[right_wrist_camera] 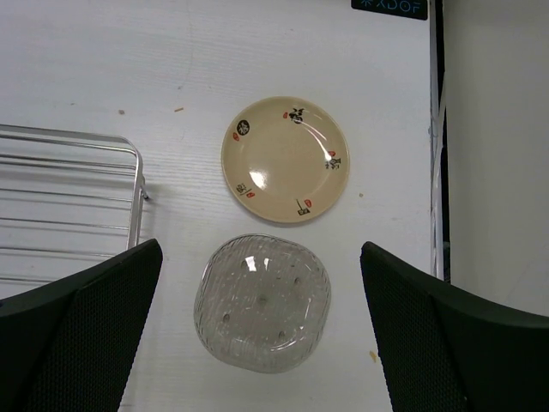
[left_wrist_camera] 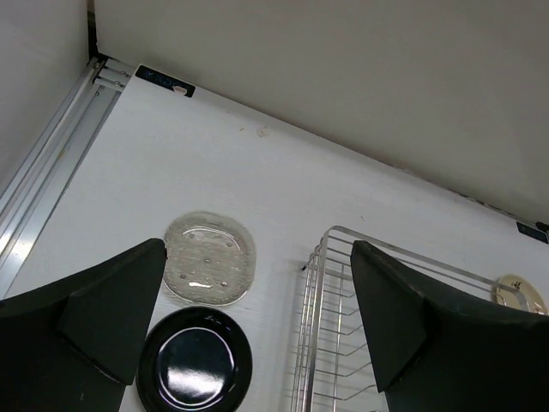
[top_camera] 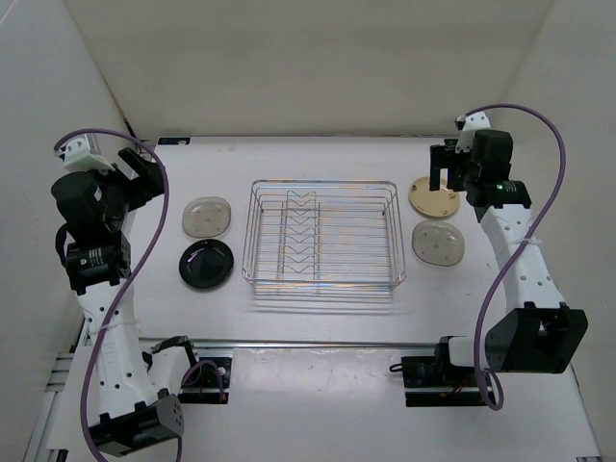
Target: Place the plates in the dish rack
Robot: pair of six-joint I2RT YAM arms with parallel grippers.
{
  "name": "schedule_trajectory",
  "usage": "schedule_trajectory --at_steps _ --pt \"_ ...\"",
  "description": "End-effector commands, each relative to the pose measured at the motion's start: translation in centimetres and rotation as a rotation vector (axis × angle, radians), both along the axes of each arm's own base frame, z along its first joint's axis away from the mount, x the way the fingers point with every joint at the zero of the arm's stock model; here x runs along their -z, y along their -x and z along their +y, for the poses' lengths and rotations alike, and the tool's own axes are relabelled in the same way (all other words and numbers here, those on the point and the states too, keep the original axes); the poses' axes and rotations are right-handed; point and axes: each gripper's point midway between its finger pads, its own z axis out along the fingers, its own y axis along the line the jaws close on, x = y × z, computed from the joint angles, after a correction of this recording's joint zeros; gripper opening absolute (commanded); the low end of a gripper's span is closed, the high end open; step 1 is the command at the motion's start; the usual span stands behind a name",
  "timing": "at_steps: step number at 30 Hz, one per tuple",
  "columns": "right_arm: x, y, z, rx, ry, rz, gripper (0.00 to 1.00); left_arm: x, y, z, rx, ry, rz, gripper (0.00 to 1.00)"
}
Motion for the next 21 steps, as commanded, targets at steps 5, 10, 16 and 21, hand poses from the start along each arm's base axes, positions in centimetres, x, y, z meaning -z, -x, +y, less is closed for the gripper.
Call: schedule_trajectory --at_steps 5,10,16,21 --pt "-0.8 0.2 -1.3 0.033 0.014 -0.037 1.00 -0.6 0.4 -1.5 0.109 -0.066 -0.029 0.99" --pt "-0.5 0.0 -1.1 0.025 0.009 -0.028 1.00 -0.9 0.6 -1.8 0.115 -0.052 -0.038 0.99" --pt "-0.3 0.2 -1.7 0.010 0.074 -0.015 1.00 1.5 0.4 -2.6 0.226 -0.163 -0.005 0.99" --pt "0.2 -0.4 -3.4 0.028 0.195 -0.009 1.00 4.7 -1.6 0.0 0.151 -0.213 0.100 0.99"
